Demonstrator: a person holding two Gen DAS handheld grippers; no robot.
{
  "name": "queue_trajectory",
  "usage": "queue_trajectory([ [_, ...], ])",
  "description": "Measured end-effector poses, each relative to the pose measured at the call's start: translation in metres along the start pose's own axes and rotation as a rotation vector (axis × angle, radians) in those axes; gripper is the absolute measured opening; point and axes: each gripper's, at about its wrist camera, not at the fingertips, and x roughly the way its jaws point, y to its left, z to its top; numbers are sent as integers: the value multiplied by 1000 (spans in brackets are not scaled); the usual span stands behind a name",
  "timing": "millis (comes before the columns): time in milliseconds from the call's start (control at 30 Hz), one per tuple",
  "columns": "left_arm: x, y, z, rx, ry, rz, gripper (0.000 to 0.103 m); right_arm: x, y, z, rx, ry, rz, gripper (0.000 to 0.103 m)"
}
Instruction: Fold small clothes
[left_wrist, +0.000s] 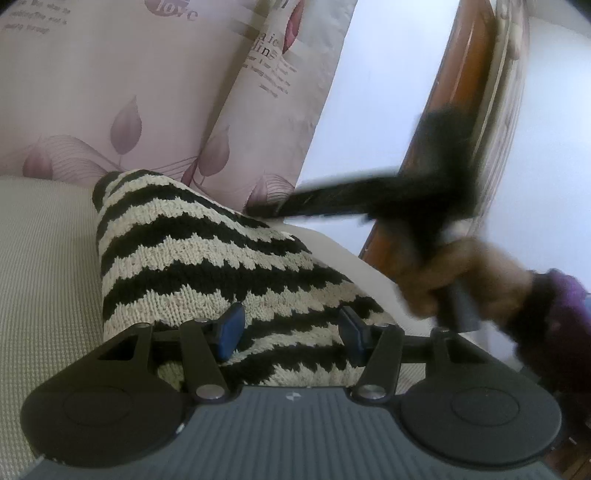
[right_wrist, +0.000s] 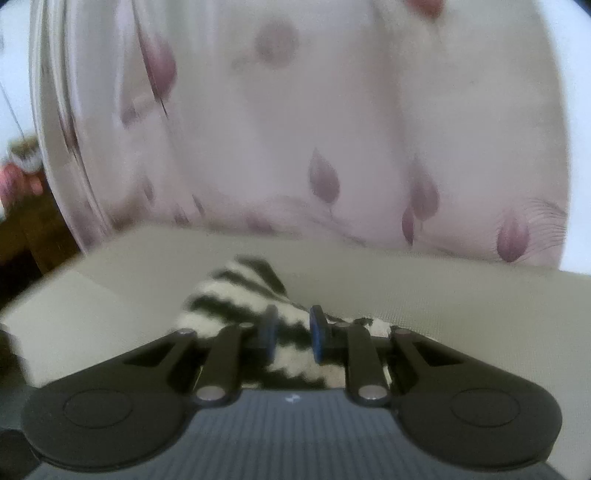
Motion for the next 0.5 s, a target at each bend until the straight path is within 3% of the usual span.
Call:
queue_trajectory([
  [67, -3, 2, -1, -9, 0, -11, 57, 33, -7, -10, -55, 116, -137, 14],
  [133, -3, 4, -1, -17, -2, -19, 57, 39, -17, -25, -79, 106, -219, 14],
  [200, -2, 5, -1, -23, -2, -24, 57, 33, -33, -27, 42, 76, -168, 14],
  [300, -3, 6, -3, -27, -7, -24, 58, 22, -34, -25, 102, 42, -132, 14],
  [500, -1, 4, -3, -22, -8, -21, 58, -45, 8, -44, 6, -95, -122, 16],
])
